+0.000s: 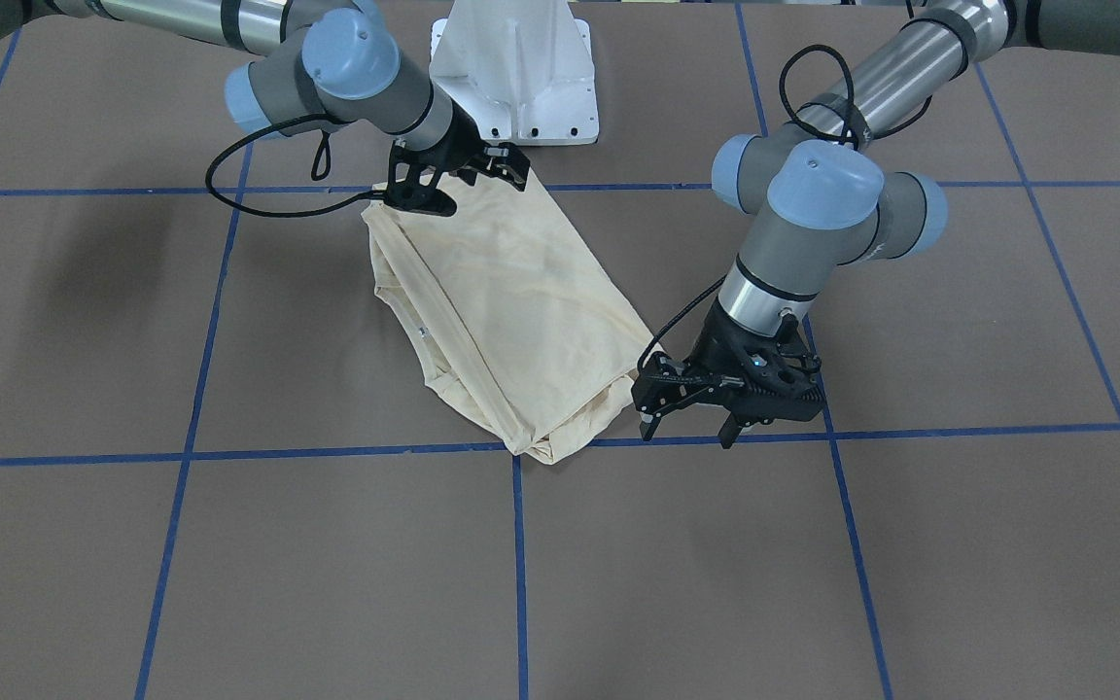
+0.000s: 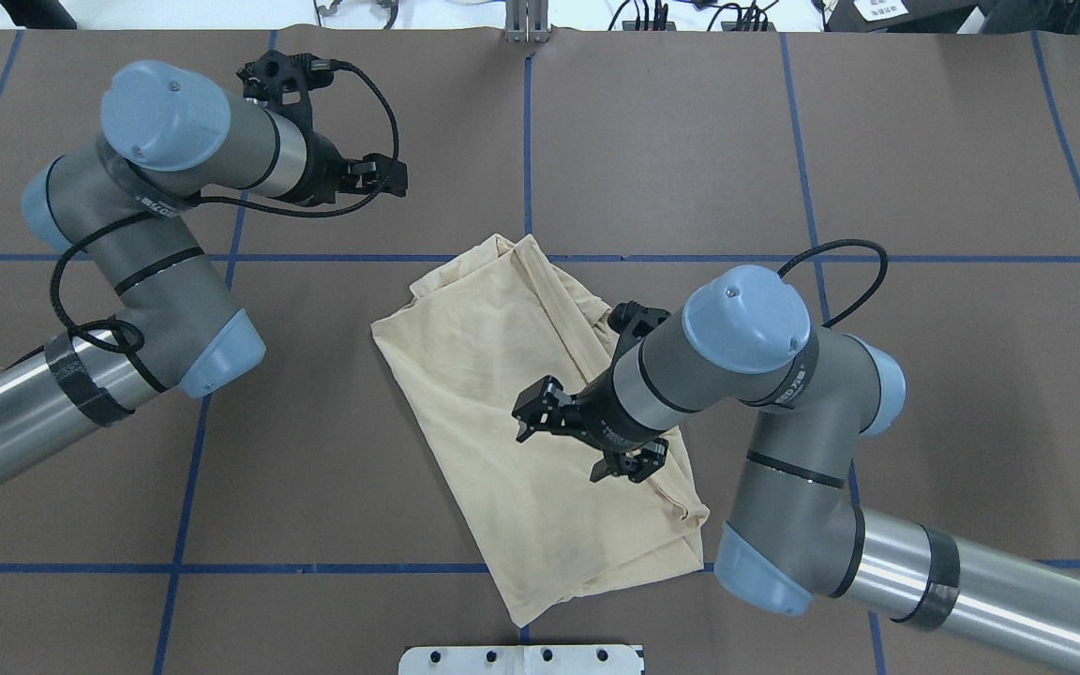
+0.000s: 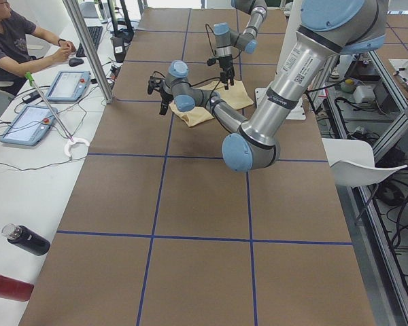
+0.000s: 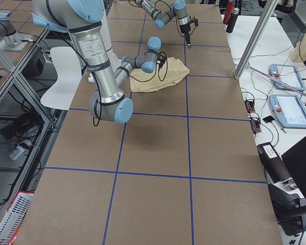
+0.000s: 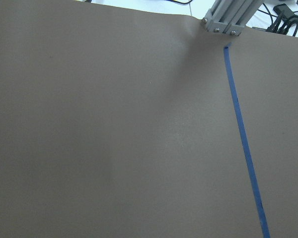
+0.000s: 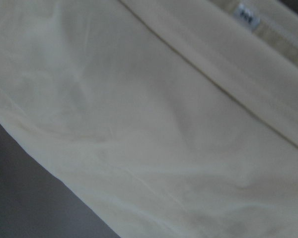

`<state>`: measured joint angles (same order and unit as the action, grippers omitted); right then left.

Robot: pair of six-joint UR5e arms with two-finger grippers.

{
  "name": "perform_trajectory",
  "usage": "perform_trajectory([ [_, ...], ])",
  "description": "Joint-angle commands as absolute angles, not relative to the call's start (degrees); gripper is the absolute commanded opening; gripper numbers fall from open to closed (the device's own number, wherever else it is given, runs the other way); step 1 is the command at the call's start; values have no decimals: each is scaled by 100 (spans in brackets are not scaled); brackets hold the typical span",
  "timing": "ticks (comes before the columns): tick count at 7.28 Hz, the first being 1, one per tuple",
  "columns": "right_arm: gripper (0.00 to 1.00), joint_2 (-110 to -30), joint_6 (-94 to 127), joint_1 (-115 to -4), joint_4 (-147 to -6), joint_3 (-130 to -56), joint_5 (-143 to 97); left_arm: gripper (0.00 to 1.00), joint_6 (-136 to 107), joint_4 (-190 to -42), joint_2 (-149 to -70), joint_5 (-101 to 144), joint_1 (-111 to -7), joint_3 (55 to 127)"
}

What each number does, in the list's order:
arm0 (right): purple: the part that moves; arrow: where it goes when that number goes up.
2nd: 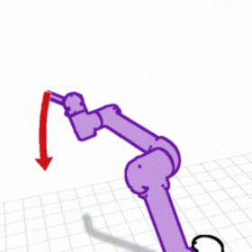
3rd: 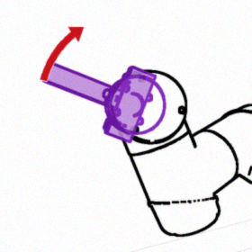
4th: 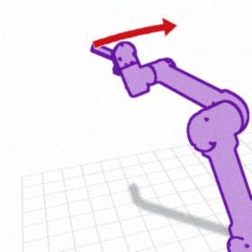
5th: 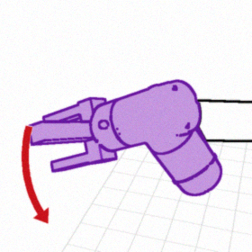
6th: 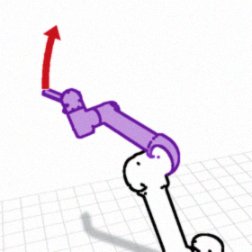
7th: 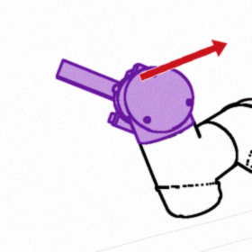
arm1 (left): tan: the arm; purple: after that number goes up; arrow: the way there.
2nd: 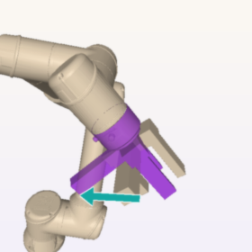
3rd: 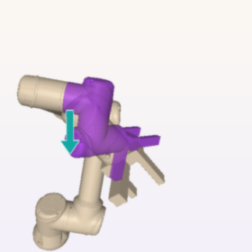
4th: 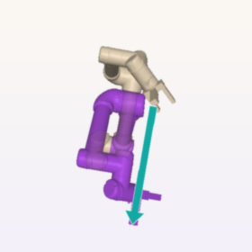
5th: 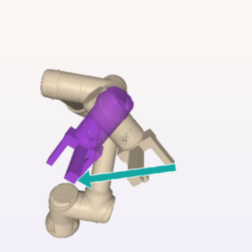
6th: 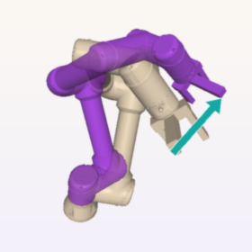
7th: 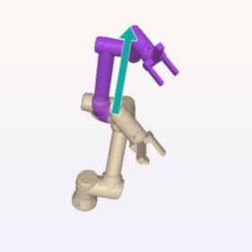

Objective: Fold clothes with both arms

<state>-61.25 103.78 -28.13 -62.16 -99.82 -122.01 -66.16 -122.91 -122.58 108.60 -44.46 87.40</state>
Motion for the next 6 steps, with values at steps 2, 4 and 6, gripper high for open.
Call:
perform_trajectory([
  [2, 100, -6117, 9995, -3436, -6223, -9949, -11665, 99, -7547, -12252, -11980, 11215, -3941, 8982],
  [4, 100, -6117, 9976, -3489, -6231, -9940, -11575, 98, -7655, -12261, -11962, 11206, -3718, 8904],
  [6, 100, -6100, 9976, -3480, -6249, -9940, -11575, 97, -7620, -12278, -11962, 11188, -3586, 8711],
])
